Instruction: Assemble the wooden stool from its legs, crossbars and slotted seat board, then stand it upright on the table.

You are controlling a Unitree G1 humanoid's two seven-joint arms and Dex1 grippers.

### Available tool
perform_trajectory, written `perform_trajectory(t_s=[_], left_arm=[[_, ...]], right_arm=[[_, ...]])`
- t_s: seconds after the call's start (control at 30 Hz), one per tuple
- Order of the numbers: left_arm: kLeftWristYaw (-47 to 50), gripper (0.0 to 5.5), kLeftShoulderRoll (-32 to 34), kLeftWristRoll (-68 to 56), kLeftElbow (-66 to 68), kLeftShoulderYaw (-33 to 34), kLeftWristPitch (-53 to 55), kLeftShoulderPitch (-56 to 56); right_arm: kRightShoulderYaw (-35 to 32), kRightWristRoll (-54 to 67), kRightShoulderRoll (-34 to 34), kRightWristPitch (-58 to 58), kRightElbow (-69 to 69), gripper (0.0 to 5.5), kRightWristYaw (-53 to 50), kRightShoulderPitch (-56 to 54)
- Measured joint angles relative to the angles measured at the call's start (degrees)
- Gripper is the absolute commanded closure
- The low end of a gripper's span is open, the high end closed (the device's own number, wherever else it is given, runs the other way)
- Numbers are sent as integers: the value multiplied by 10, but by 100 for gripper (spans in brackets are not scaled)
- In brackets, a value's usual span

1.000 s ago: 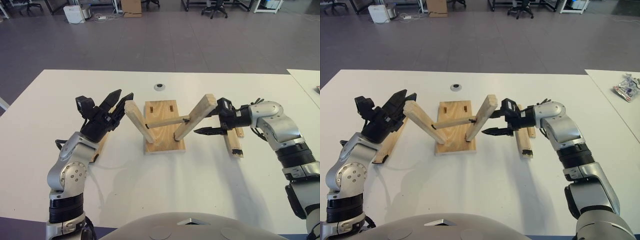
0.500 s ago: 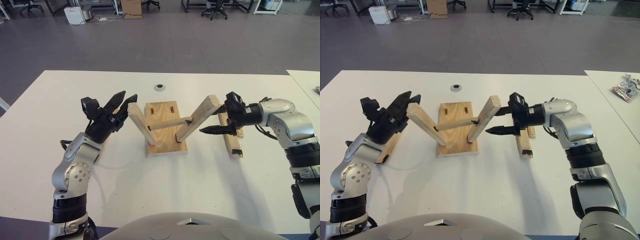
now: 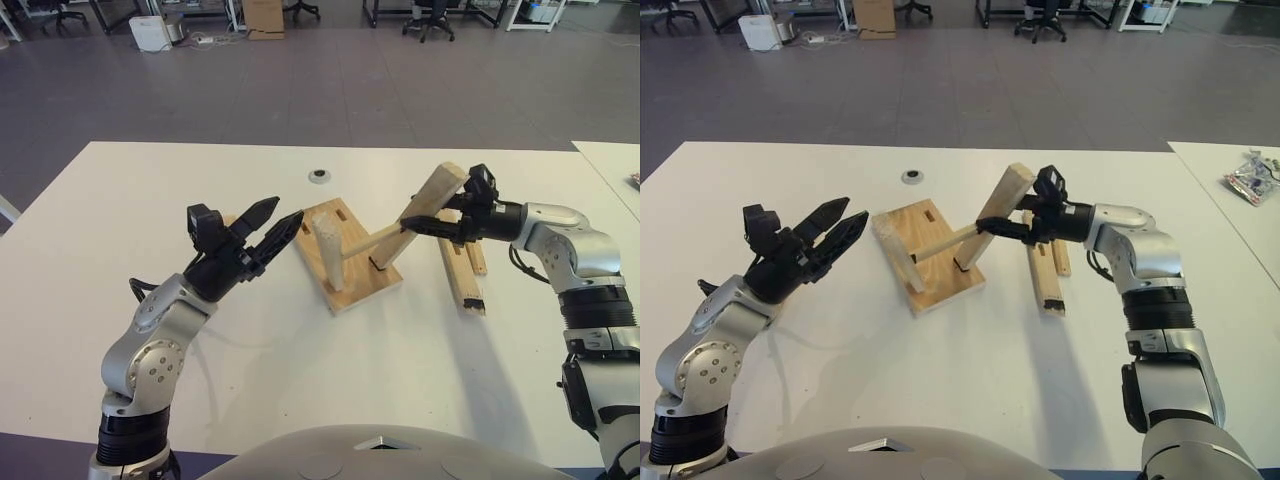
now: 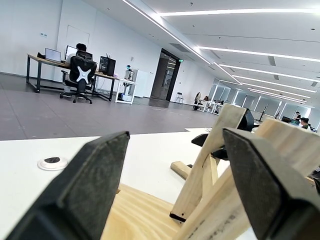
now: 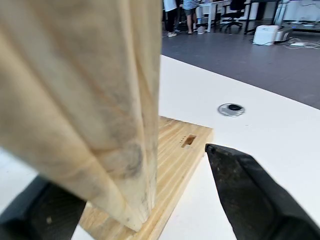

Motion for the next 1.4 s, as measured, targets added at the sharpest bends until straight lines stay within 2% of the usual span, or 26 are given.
perform_trajectory(t_s=[0.1,0.23,0.33,0.4,0.43,0.5,0.6,0.67,0.73,0.83,0.9,1.03,1.13,1.27,1.33,1.4], left_arm=[[4,208,-3,0,0,-2,0,0],[9,208,-13,1,0,-6,-2,0],[9,208,-14,1,0,-6,-2,0],[11,208,-15,1,0,-5,-4,1],[12,208,-21,1,0,-5,-10,0],[31,208,-38,17,0,-3,-32,-1],[49,208,-52,45,2,-2,-57,-1],[56,208,-60,48,3,-2,-66,-1],[59,208,-67,59,3,-3,-74,-1],[60,208,-70,66,6,-4,-78,0],[59,208,-71,68,7,-5,-78,0],[59,208,-76,69,9,-5,-86,0],[59,208,-79,72,12,-12,-89,0],[80,208,-89,134,10,-39,-113,2],[115,208,-121,185,4,-63,-151,29],[147,208,-162,233,-4,-86,-211,87]], right_arm=[[-32,29,4,20,1,158,-9,-26],[-123,123,14,102,-15,158,-66,-65],[-169,129,25,84,-35,158,-150,-110],[-172,102,45,31,-111,158,-208,-117],[-163,99,59,17,-163,158,-227,-113],[-104,63,95,-21,-305,158,-266,-63],[-10,-95,99,-146,-372,158,-306,41],[30,-198,99,-228,-369,158,-343,94],[71,-337,72,-326,-336,158,-389,144],[130,-456,32,-391,-303,158,-402,192],[145,-488,20,-407,-305,158,-401,191],[147,-487,38,-399,-302,158,-404,174],[115,-462,65,-382,-298,158,-421,133],[22,-346,116,-310,-299,158,-451,18],[-37,-305,116,-274,-285,158,-476,-64],[-62,-313,78,-260,-223,158,-478,-77]])
